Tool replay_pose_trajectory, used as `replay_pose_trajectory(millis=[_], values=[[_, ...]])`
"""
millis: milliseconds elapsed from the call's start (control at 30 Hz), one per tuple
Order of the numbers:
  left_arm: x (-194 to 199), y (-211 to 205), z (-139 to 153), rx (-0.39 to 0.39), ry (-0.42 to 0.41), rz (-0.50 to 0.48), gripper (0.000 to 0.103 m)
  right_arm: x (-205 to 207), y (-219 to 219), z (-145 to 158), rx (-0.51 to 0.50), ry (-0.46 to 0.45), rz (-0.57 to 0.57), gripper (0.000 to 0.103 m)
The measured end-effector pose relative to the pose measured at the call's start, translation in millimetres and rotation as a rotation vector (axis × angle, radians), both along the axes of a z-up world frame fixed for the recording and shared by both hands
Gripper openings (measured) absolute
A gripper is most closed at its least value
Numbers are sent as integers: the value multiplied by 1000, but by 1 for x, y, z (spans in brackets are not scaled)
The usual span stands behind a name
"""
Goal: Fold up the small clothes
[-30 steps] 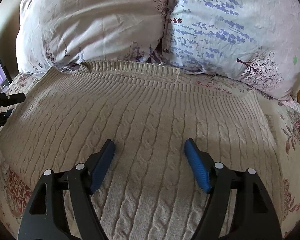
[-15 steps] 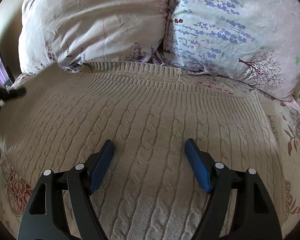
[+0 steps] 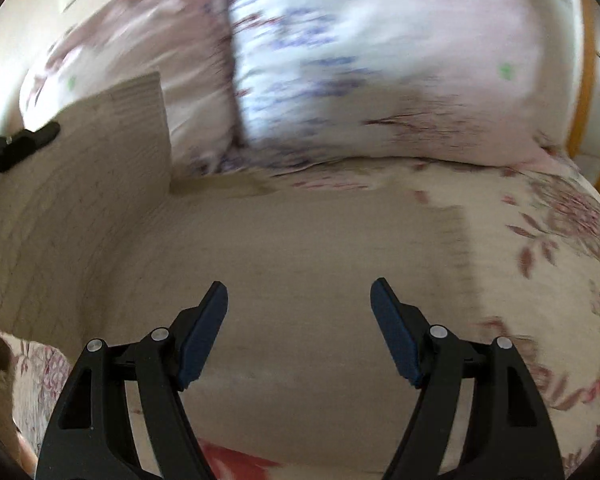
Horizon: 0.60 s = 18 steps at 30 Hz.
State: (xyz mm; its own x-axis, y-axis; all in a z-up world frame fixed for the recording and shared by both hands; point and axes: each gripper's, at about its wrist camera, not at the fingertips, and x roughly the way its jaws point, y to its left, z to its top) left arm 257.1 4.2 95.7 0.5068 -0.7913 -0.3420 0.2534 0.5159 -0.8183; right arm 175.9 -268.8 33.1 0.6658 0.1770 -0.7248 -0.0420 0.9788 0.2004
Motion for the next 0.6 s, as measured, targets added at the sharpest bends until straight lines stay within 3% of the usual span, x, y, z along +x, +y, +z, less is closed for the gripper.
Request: replay_pose_trajectory(millis=[167,300,367,400,500,533,600], values=[[7,-67,-19,12,43,-79,18,-15,-49,6,31,-15,-111,75],[20,-120,-60,38,181,-184,21,-18,-86,6,94,7,-197,75],[19,-131,-69,-9,225,-242,21,-19,-97,8,139,12,-208,75],[15,-132,-64,-28,212,-268,25,-19,-100,9,156,11,-205,75],[2,-112,-36,-12,110,-257,51,-16,-108,15,240,16,-163,75],[-2,-102,-26,13,77,-229,62,-13,-109,16,297,26,-129,75],[-12,-77,-12,115,23,-127,69,-6,-109,14,422,63,-66,75]])
